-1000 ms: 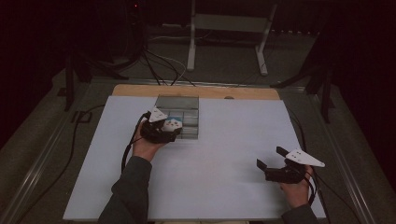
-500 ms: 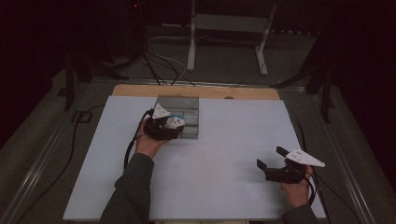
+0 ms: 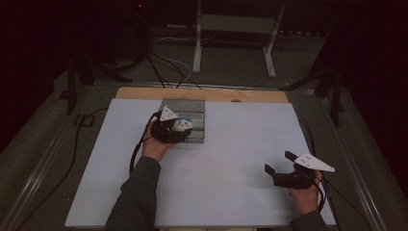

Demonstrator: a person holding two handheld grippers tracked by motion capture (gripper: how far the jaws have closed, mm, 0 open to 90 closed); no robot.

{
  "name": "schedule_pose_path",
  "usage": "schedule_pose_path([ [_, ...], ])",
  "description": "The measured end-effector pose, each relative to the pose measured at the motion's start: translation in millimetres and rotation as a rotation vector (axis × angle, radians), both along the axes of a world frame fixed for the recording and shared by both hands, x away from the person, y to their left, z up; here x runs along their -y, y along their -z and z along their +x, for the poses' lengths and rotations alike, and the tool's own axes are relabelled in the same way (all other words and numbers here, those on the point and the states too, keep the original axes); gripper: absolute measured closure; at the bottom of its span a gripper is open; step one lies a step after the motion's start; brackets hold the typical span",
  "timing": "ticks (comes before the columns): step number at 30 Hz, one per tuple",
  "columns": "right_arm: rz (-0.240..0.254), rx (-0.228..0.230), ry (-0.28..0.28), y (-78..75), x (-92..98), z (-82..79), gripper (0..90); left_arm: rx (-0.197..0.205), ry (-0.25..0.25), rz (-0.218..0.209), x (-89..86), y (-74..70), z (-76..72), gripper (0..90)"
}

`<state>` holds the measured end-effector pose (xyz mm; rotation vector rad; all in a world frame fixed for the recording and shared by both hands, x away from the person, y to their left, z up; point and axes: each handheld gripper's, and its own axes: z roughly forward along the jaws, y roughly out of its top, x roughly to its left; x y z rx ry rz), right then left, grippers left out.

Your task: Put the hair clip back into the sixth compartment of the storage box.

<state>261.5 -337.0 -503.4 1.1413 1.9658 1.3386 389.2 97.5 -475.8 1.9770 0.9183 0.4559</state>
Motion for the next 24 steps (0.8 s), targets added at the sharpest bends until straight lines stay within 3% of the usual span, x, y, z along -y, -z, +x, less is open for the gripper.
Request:
schedule_pose_path([
  [24, 0.001, -0.003, 0.001, -0.1, 0.7, 0.1, 0.0, -0.016, 0.0, 0.001, 10.8, 7.8, 8.2, 31.6],
])
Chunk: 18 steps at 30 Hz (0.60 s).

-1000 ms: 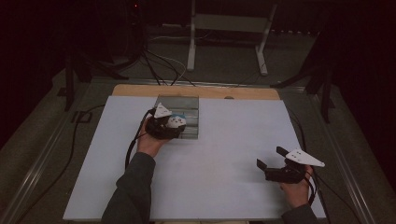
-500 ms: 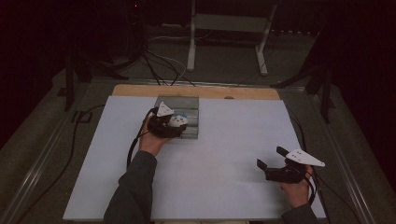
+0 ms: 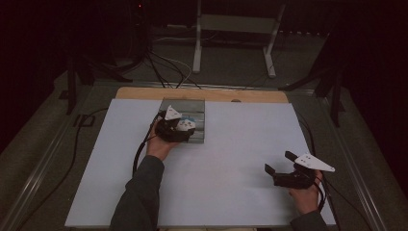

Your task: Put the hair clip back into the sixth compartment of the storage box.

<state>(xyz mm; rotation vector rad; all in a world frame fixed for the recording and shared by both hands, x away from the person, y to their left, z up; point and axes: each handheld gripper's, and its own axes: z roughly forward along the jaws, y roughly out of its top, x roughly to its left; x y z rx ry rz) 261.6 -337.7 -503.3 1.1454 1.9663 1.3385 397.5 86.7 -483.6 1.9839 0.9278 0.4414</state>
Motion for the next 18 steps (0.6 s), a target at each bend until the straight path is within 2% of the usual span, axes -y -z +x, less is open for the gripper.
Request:
schedule_pose_path([
  [18, -0.002, -0.003, 0.001, 0.2, 0.2, 0.2, 0.0, -0.017, -0.002, 0.013, 6.3, 5.4, 5.3, 31.6],
])
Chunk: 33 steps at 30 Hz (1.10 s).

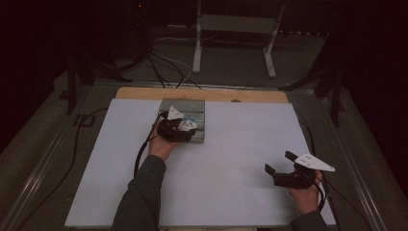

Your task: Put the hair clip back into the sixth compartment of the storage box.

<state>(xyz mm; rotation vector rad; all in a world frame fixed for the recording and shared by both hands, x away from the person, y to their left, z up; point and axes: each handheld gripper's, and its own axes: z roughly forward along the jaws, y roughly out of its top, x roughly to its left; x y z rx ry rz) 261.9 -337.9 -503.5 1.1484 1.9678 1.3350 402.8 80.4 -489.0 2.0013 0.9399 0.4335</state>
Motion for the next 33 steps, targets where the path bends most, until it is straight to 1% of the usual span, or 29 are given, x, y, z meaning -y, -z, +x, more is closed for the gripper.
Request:
schedule_pose_path([
  [5, 0.0, 0.002, 0.002, -0.1, 0.3, 0.0, 0.0, -0.003, 0.002, 0.0, 2.6, 0.2, 1.7, 31.6],
  [10, 0.0, 0.001, 0.002, 0.0, 0.3, 0.0, 0.0, 0.002, 0.004, 0.012, 6.4, 0.5, 3.9, 31.6],
  [17, 0.001, 0.001, 0.003, -0.1, 0.9, 0.0, 0.0, -0.005, 0.002, 0.012, 9.2, 1.5, 7.1, 31.6],
  [24, 0.001, 0.0, 0.003, 0.1, 0.8, 0.1, 0.0, -0.011, 0.012, 0.023, 14.8, 2.8, 9.9, 31.6],
  [28, 0.001, -0.001, 0.004, 0.2, 0.8, 0.2, 0.0, -0.02, 0.004, 0.016, 15.6, 5.2, 12.3, 31.6],
  [33, 0.0, -0.001, 0.005, 0.1, 1.1, 0.3, 0.0, -0.032, 0.002, 0.02, 16.4, 7.7, 15.1, 31.5],
])
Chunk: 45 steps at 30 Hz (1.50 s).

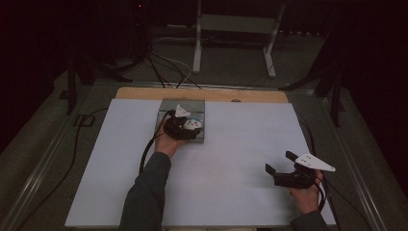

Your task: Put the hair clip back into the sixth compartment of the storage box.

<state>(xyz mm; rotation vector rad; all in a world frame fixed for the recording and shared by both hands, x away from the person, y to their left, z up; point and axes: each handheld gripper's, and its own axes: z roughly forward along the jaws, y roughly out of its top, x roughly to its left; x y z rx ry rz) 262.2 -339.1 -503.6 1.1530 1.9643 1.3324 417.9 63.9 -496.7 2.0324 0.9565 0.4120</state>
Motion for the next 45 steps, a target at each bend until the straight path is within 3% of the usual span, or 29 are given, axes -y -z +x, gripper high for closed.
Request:
schedule_pose_path([
  [23, 0.002, -0.008, 0.001, 1.5, 1.4, 1.6, 0.0, -0.063, 0.011, 0.02, 9.5, 16.3, 8.2, 30.7],
  [45, 0.003, -0.007, -0.001, 1.5, 1.9, 2.2, 0.0, -0.087, 0.012, 0.026, 10.0, 17.3, 7.8, 29.3],
])
